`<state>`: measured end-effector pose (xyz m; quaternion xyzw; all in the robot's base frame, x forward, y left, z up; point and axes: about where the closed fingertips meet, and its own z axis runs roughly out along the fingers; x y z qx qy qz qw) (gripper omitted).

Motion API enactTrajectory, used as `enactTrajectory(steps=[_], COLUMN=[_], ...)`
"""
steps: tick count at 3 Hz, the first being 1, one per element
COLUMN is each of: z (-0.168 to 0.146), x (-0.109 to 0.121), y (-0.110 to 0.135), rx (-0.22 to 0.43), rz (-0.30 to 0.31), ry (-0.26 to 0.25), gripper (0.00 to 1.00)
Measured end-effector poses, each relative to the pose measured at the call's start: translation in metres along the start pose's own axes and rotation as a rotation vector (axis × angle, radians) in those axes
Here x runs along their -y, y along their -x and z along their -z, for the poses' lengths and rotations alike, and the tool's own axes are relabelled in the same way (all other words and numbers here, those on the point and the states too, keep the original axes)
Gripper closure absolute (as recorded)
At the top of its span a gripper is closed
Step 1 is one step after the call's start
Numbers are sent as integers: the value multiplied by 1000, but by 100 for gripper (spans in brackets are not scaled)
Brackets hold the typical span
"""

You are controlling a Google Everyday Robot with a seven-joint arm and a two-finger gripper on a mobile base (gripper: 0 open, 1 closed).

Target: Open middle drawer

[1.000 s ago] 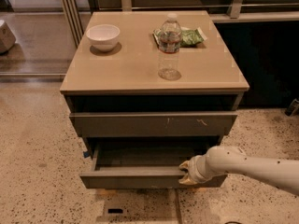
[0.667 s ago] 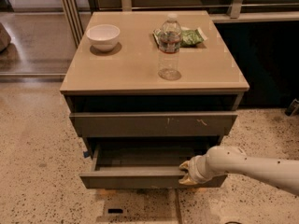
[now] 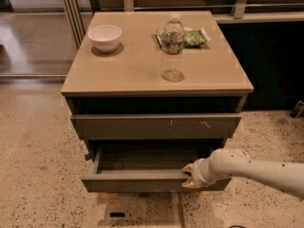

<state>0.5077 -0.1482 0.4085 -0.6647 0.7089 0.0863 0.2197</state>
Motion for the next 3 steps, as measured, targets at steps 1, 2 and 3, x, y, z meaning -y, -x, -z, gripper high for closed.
enactTrajectory(steps=[1,2,3], z=[0,0,0], x=[0,0,0], y=[0,0,0], rx=[0,0,0], rz=[0,0,0], ry=[0,0,0], gripper=[3,0,0])
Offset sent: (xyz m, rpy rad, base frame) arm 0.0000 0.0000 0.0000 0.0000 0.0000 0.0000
